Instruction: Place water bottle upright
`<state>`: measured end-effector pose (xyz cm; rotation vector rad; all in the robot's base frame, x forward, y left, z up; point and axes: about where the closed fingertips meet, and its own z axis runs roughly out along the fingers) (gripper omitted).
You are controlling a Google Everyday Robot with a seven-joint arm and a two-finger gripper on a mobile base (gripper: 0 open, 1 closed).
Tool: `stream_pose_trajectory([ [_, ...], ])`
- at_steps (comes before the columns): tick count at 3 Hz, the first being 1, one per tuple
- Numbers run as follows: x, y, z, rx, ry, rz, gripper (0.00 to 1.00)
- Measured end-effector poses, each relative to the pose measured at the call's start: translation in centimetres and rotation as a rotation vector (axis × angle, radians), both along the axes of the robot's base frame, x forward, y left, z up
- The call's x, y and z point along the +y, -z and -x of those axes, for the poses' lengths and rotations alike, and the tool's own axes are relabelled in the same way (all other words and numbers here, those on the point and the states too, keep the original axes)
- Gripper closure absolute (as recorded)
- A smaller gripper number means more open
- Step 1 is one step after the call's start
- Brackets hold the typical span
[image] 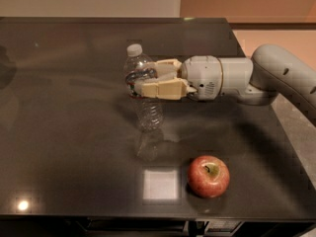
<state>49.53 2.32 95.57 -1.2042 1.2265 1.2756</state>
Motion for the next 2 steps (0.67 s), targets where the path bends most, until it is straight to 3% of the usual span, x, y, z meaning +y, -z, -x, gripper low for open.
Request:
stream_pose_trajectory([
  [1,-0.55,0.84,-0.13,-0.013,0.026,-0.046,1.00],
  [2,-0.98,1.47,-0.49,-0.027,0.052,-0.081,0.81],
])
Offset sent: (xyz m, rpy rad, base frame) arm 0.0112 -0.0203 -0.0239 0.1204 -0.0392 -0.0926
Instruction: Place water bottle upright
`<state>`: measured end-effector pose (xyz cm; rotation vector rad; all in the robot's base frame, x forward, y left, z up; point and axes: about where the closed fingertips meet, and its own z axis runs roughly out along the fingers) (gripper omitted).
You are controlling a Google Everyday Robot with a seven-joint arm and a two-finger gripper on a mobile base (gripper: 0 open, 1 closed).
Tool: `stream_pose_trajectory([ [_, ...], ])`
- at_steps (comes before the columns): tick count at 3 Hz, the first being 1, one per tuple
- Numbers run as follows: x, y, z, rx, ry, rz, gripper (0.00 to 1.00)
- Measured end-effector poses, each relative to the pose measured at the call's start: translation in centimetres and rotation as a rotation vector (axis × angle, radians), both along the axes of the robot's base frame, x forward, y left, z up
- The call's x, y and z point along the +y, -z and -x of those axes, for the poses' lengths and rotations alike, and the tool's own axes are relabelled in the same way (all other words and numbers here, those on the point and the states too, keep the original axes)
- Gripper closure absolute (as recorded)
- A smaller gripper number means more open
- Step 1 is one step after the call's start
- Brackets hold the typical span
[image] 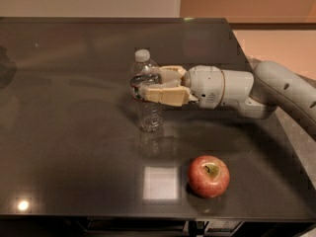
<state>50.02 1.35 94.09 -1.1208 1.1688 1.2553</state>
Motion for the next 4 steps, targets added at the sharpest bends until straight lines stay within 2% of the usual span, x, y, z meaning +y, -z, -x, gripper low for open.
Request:
stream_pose_trajectory([
  [2,-0.93,0.86,-0.63,0.000,0.025,-0.065,0.36],
  [3,-0.69,0.77,-0.55,-0.001,0.020,-0.064,0.13],
  [4,-0.45,0.67,-0.46,-0.002,0.016,-0.064,0.00],
])
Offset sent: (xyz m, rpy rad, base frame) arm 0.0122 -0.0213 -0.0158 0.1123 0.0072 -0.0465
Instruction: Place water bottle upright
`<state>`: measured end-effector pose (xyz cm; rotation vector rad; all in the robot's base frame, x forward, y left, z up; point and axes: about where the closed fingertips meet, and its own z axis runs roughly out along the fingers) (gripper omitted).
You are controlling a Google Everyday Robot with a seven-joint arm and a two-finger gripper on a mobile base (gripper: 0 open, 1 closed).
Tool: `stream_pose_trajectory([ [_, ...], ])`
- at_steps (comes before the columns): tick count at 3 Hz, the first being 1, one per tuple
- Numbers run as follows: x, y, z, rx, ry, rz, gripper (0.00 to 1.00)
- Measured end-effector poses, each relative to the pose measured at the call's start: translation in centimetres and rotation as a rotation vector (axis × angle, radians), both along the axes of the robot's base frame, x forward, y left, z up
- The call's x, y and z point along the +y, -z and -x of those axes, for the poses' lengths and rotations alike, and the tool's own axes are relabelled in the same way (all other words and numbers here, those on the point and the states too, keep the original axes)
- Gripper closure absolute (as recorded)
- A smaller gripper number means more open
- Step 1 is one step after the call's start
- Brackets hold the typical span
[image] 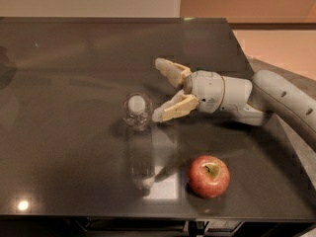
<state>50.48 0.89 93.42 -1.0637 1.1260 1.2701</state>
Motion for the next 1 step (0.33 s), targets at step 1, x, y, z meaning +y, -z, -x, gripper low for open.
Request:
stream_pose_trajectory([
  [1,0.01,0.00,0.00,0.000,0.000,0.000,0.00],
])
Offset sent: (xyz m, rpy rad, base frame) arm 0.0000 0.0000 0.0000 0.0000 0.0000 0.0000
